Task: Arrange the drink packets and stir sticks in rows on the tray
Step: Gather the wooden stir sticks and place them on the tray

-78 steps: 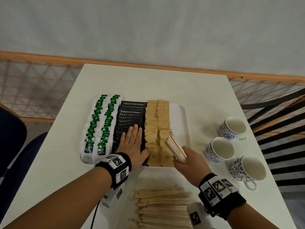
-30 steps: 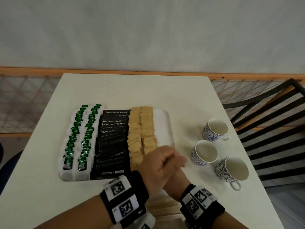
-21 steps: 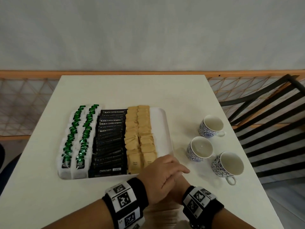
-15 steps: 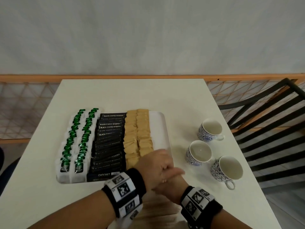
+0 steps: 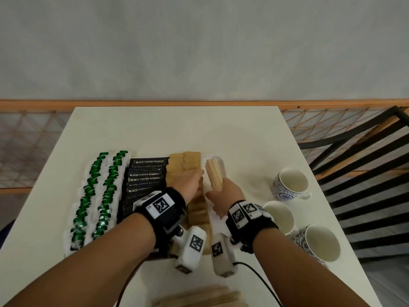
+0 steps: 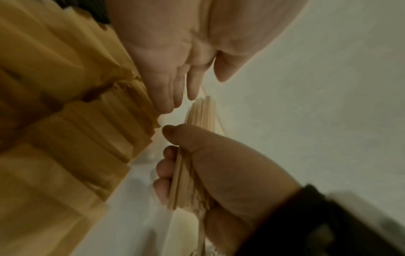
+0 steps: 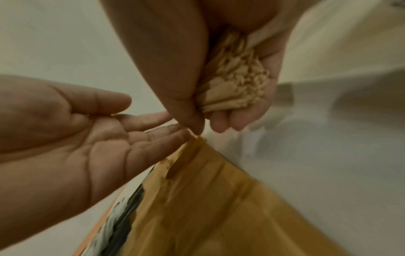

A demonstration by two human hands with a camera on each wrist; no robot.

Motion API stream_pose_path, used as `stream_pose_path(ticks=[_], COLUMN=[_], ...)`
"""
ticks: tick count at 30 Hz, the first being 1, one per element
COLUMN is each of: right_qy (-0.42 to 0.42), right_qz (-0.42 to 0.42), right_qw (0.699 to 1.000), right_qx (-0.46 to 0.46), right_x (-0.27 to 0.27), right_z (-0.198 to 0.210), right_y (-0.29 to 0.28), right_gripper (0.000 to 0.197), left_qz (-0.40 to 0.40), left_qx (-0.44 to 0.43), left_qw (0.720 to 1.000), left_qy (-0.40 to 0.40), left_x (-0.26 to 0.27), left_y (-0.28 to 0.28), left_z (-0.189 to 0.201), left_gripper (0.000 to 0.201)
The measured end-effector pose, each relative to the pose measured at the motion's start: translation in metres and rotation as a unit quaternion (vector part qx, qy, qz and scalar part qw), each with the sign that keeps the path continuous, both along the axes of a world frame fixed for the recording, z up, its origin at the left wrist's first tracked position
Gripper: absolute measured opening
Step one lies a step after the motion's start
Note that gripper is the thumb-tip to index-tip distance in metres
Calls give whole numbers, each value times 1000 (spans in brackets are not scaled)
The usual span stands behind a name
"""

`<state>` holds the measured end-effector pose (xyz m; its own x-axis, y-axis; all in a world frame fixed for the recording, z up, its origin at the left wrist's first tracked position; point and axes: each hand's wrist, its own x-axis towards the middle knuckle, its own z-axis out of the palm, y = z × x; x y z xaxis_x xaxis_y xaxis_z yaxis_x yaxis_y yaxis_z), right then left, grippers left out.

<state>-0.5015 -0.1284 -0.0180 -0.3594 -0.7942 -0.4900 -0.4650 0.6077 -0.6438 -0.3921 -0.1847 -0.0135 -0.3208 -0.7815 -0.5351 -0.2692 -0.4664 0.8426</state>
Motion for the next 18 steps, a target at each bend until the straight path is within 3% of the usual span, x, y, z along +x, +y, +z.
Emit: stream_pose_path(ticks=[3,8,15,18], right_qy=[39,99,182,210], right_qz=[-3,17,75,116], right_qw=[999,995,980,970], right_qx=[26,28,36,35], right_x=[-2,-3,-6,-4], right_z=[-8,-14,-8,0], right_y=[-21,-35,-28,-22], right_gripper=[33,30,38,29], left_qz=[-24,-85,-109,-110], left_qx=[-11,-55,-68,-76], left_qw=[999,993,989,985], left_qy=[-20,-62,-77,-105], left_x=[-6,-15,-24,-23], left_y=[-11,-15,-17,-14], left_z=[-18,-11,-16,-8], left_gripper=[36,52,51,55])
